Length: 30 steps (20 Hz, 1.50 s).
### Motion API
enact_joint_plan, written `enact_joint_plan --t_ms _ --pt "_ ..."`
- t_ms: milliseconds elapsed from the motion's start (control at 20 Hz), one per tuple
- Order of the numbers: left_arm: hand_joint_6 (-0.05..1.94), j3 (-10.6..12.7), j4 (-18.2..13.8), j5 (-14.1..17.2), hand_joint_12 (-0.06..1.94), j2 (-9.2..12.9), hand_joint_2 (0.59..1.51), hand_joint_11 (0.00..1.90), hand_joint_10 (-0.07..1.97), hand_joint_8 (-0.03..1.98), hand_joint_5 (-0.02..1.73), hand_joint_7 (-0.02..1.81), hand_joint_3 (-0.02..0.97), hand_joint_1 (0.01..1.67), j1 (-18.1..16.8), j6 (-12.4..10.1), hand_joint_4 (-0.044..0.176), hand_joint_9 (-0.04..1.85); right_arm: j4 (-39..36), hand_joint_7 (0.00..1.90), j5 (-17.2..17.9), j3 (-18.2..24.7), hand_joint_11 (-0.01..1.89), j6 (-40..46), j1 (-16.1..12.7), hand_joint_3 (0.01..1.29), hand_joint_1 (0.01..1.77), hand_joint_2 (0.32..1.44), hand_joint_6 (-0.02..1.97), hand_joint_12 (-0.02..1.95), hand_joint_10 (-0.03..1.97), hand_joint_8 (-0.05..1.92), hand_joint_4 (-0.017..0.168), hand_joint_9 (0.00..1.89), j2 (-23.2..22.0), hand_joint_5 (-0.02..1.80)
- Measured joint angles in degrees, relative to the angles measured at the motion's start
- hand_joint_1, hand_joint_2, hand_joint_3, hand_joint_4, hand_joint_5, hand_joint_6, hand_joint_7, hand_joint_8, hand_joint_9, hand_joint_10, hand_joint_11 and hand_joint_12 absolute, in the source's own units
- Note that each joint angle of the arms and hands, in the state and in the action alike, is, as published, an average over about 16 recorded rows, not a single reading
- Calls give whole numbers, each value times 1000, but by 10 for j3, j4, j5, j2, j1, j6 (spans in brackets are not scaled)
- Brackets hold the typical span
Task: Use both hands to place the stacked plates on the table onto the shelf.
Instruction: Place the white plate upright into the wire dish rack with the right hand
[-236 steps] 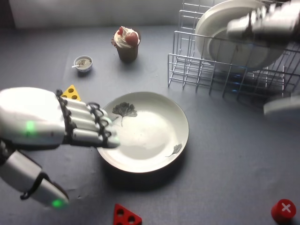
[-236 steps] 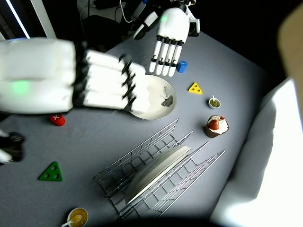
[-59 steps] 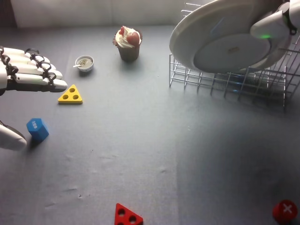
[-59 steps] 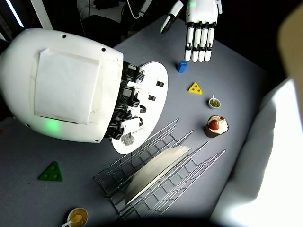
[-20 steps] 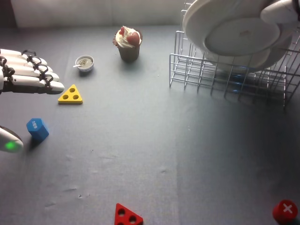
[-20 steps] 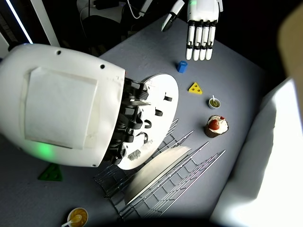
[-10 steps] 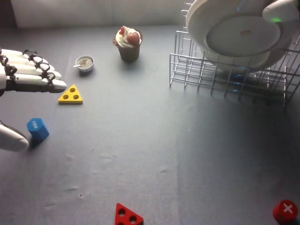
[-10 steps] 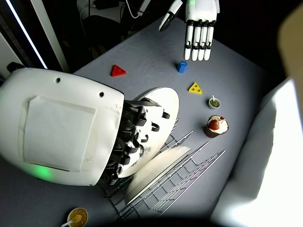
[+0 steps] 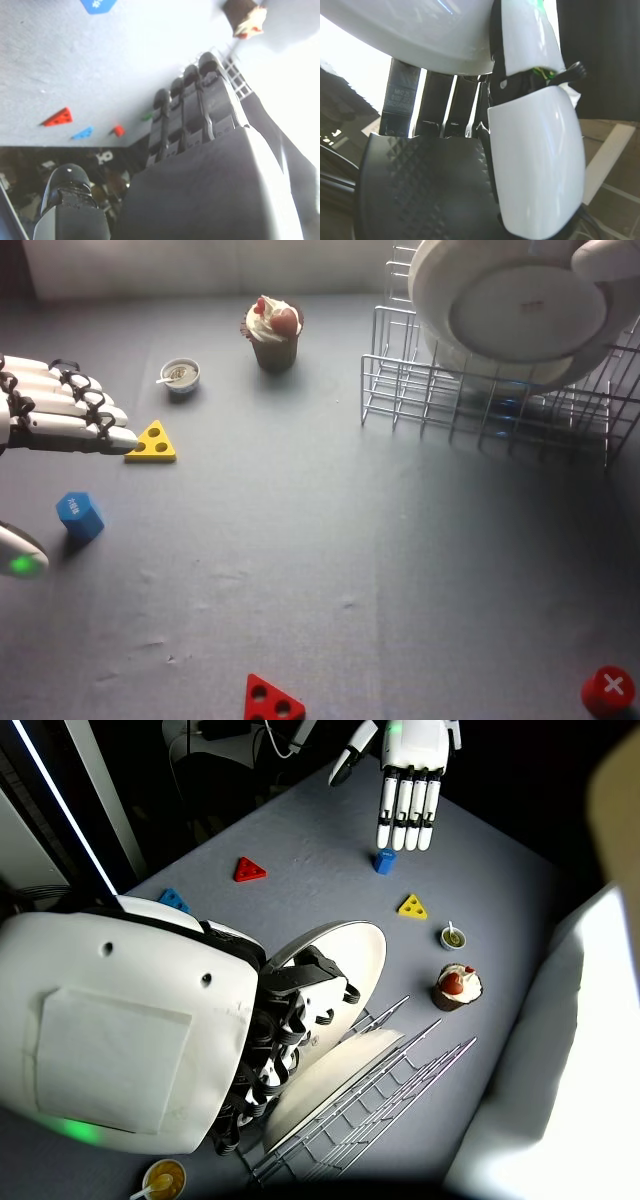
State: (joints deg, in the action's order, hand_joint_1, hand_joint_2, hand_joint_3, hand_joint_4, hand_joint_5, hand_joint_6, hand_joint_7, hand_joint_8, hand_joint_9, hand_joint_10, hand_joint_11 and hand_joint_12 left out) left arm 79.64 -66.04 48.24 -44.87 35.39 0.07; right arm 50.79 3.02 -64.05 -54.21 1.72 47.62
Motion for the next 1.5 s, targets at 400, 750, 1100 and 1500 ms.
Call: enact_joint_plan --t_ms 400,750,1100,1500 --pt "17 0 -9 0 16 0 1008 173 9 -6 149 168 5 76 -3 0 4 162 13 1193 -7 -26 1046 0 6 12 1479 950 889 1226 438 376 -9 1247 25 916" --pt "16 -5 -10 0 16 -3 1004 174 9 -6 151 171 5 79 -10 0 4 166 16 1177 -7 -50 1042 1 22 12 1480 950 889 1241 478 408 -9 1235 49 915" --pt "16 -9 -9 0 15 -5 1002 168 9 -6 136 170 5 74 -16 0 4 163 17 1159 -4 -69 1045 6 44 11 1479 950 891 1240 526 460 -9 1220 69 907" --pt "16 -11 -7 -1 16 -6 1003 161 9 -6 125 163 5 75 -18 0 5 161 18 1094 1 -91 1132 20 65 11 1422 967 843 684 429 492 -8 1171 89 896"
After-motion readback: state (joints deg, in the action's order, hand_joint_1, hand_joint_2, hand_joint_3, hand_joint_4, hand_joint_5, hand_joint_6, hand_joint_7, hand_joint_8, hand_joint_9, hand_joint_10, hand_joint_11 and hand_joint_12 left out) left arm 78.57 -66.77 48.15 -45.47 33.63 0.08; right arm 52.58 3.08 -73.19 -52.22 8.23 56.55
